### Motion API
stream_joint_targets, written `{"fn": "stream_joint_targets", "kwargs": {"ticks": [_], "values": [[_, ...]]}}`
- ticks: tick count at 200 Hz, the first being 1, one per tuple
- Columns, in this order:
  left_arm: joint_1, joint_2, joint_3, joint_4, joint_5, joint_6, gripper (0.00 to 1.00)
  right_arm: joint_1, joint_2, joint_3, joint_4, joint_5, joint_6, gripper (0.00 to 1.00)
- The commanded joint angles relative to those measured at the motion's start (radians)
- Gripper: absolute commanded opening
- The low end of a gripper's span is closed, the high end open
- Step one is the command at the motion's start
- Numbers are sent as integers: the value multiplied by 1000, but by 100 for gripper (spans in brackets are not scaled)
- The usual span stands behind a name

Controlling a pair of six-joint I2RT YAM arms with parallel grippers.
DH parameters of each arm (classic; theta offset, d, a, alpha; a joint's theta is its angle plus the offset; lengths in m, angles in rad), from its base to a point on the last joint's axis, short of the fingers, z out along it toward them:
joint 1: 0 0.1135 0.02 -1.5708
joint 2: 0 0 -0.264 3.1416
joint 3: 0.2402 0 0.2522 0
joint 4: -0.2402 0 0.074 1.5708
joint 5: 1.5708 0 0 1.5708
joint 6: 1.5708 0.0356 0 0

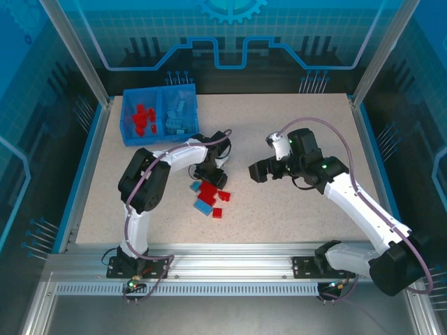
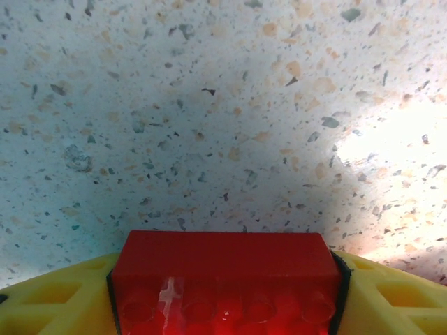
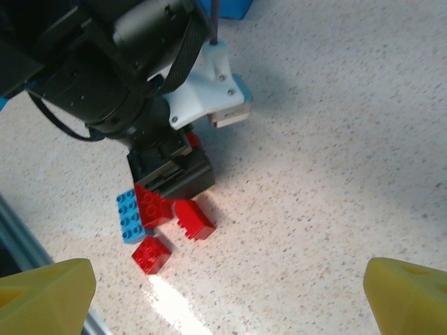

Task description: Sort the legos into containers by color

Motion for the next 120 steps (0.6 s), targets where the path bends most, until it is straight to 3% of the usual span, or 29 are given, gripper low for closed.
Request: {"fn": "stream_joint_targets", "kwargs": {"ticks": [1, 57, 92, 120], "values": [[1, -21, -26, 80, 0, -45, 57, -10, -28, -21, -21, -81, 13, 100], [106, -240, -46, 200, 86, -144, 57, -9, -19, -16, 25, -139, 50, 100], [262, -335, 6, 228, 106, -188, 57, -8, -26, -16, 38, -122, 60, 100], [409, -313, 118, 204, 5, -211, 57, -8, -35, -16, 37, -109, 61, 100]]}}
